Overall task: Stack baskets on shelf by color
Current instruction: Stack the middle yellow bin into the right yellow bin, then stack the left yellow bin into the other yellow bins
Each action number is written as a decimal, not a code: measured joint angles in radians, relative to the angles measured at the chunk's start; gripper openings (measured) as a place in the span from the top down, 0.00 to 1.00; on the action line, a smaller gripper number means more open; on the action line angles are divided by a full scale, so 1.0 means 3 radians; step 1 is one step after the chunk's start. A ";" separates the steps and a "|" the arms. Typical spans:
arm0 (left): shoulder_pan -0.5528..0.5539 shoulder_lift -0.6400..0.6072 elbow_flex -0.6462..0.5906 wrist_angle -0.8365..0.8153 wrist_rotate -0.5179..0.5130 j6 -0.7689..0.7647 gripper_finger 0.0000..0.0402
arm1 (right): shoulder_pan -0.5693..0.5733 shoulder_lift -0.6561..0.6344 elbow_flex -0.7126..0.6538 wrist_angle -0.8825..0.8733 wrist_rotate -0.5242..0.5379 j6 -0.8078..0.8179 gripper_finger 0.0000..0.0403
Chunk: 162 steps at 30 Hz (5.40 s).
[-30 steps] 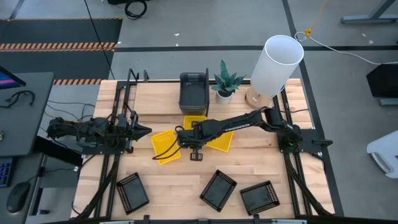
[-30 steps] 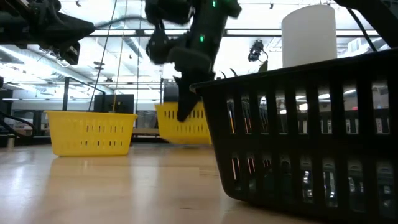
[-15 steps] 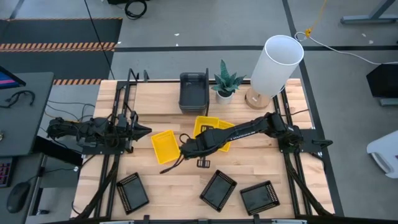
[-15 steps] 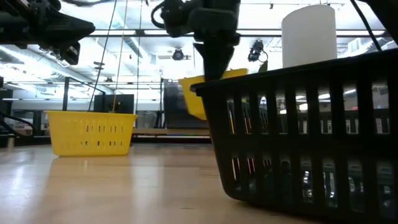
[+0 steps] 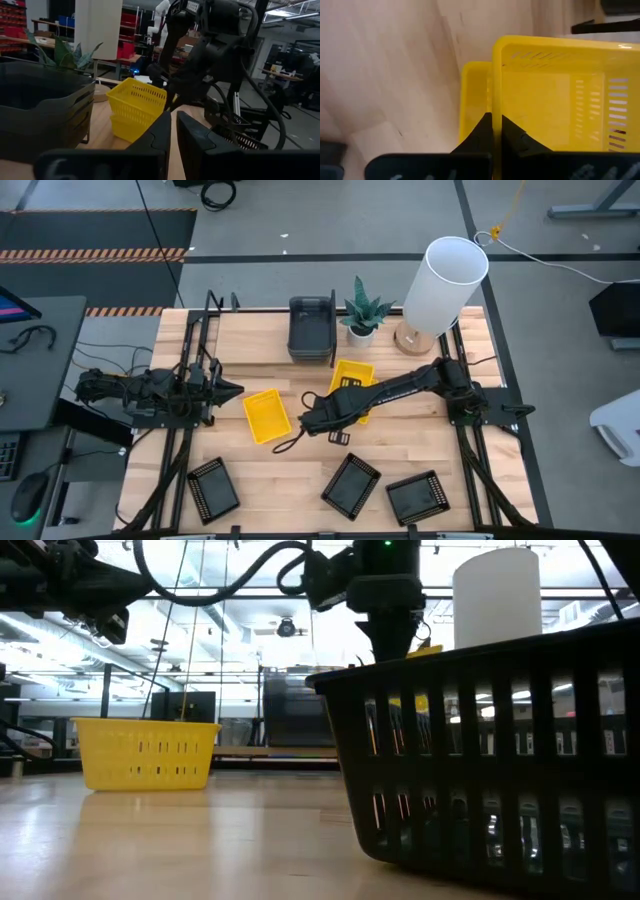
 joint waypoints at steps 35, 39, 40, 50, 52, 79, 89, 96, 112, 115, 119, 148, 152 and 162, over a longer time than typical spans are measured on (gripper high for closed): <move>0.0001 0.0000 0.0000 0.0000 0.0000 0.0000 0.90 | 0.0086 -0.0220 -0.0360 0.1863 -0.0152 -0.1252 0.70; 0.0001 0.0000 0.0000 0.0000 0.0000 0.0000 0.91 | 0.0103 -0.0179 -0.0520 0.2541 -0.0156 -0.1537 0.69; 0.0000 0.0000 0.0000 0.0000 0.0000 0.0000 0.92 | 0.0092 -0.0178 -0.0562 0.2682 -0.0160 -0.1514 0.68; 0.0000 0.0000 0.0000 -0.0001 0.0000 0.0000 0.91 | -0.0066 -0.0175 -0.0747 0.3537 -0.0436 -0.1354 0.54; 0.0001 -0.0001 0.0000 0.0000 0.0000 0.0000 0.91 | -0.0064 -0.0175 -0.0728 0.3588 -0.0443 -0.1359 0.51; 0.0001 -0.0001 0.0000 0.0001 0.0000 0.0000 0.92 | -0.0052 0.1082 0.0312 0.3511 -0.0331 -0.2174 0.60; 0.0000 -0.0001 0.0000 0.0000 0.0000 0.0000 0.92 | -0.0036 0.0977 0.0322 0.3184 -0.0222 -0.2135 0.98; 0.0001 -0.0001 0.0000 -0.0004 -0.0001 -0.0001 0.91 | 0.0070 0.0679 0.0322 0.2521 0.0123 -0.1860 0.98; -0.0001 0.0000 0.0000 -0.0002 0.0000 0.0000 0.91 | 0.0167 0.0269 0.0319 0.0974 0.0363 -0.0762 0.98; 0.0000 0.0000 0.0000 -0.0001 0.0000 0.0000 0.90 | 0.0195 0.0246 0.0320 0.0744 0.0489 -0.0568 0.98; 0.0000 0.0000 0.0000 -0.0001 0.0000 -0.0001 0.92 | 0.0242 0.0211 0.0318 0.0414 0.0556 -0.0275 0.98; 0.0001 -0.0001 0.0000 0.0000 0.0000 -0.0001 0.92 | 0.0259 -0.0328 -0.1016 0.1322 0.0364 0.0211 0.89; 0.0000 -0.0001 0.0000 0.0000 -0.0001 -0.0001 0.91 | 0.0235 -0.0331 -0.1027 0.1436 0.0347 0.0209 0.84; 0.0000 -0.0001 0.0000 0.0000 -0.0001 0.0000 0.93 | 0.0214 -0.0336 -0.1027 0.1450 0.0175 0.0194 0.68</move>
